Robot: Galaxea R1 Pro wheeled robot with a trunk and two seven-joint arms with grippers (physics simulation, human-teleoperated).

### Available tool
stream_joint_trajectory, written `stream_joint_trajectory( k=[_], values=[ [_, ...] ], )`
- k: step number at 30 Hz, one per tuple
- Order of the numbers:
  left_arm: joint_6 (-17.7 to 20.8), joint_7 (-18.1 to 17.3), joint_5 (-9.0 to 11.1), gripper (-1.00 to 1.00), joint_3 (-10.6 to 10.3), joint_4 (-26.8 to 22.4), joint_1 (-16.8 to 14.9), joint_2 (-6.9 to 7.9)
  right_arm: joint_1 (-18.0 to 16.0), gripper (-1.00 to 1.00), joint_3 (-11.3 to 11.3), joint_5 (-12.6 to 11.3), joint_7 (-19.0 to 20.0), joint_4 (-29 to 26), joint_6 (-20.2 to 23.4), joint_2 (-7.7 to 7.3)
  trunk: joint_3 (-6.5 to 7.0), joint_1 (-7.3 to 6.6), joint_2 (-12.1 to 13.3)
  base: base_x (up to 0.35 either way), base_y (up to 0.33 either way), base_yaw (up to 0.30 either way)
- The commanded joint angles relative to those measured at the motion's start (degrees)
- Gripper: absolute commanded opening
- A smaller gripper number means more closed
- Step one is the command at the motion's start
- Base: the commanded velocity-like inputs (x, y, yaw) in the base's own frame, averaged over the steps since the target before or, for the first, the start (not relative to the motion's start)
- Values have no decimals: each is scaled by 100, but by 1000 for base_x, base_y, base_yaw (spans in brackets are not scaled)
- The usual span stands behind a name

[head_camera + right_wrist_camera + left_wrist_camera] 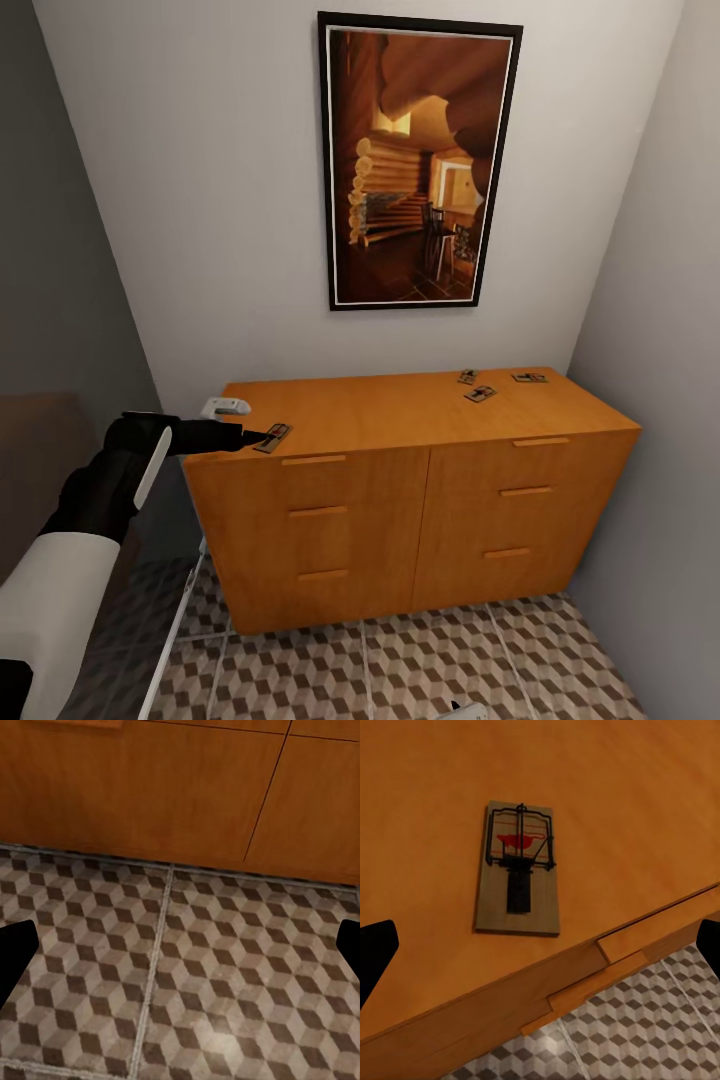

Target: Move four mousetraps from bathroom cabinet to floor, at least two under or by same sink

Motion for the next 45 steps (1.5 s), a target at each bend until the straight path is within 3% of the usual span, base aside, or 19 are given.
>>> stream_joint_trajectory(
  k=[1, 45],
  values=[
    [25, -17, -7, 100, -7, -5, -4, 3, -5, 100, 24, 42, -59, 5, -8, 0, -6, 0, -3, 0, 0, 0],
    [25, -17, -6, 100, -24, 5, -4, 1, -5, 100, 28, 42, -60, 5, -9, 0, -6, 0, -3, 32, 0, 0]
  ],
)
